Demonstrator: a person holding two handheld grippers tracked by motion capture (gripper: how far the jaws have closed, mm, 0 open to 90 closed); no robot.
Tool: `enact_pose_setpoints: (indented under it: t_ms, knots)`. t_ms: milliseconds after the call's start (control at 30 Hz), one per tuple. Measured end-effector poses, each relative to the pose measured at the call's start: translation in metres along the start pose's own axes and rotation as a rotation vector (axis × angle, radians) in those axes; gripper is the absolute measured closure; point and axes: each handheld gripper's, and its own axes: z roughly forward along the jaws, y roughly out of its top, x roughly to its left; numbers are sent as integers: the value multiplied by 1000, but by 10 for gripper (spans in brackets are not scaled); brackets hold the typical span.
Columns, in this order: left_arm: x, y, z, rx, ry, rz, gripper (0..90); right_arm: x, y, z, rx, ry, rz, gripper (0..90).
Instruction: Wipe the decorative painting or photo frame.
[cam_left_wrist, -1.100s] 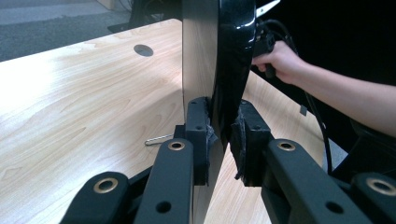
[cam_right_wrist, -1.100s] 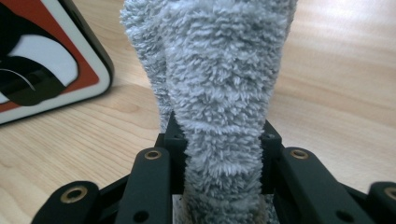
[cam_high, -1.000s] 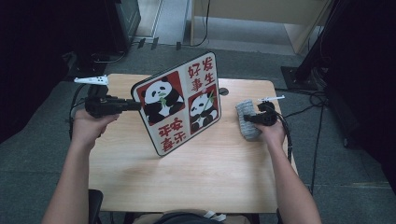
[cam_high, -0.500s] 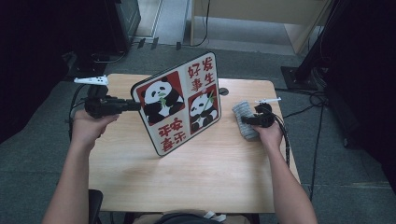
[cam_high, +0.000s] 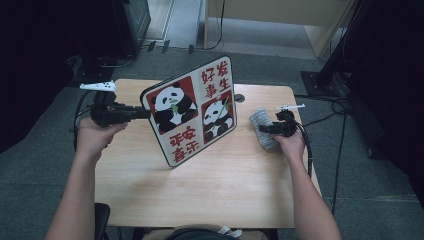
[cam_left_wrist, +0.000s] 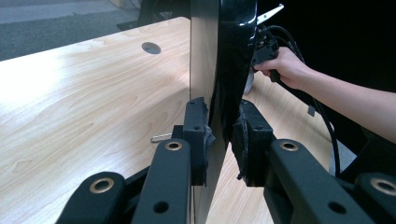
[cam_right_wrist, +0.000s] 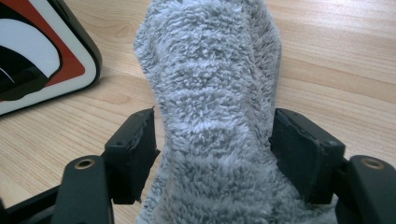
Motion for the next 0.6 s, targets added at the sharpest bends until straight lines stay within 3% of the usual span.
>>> enact_pose_setpoints:
  t_ms: [367,567,600]
  knots:
    - [0,0,-1,4,18,-5,727,7,5,-11,-17,-36,-9,273]
    - [1,-1,-1,2,26,-7,696,10,6,-21,-16,-28,-1,273]
    - [1,-1,-1,1,32,-7,687,9,6,-23,-20,-31,-18,273]
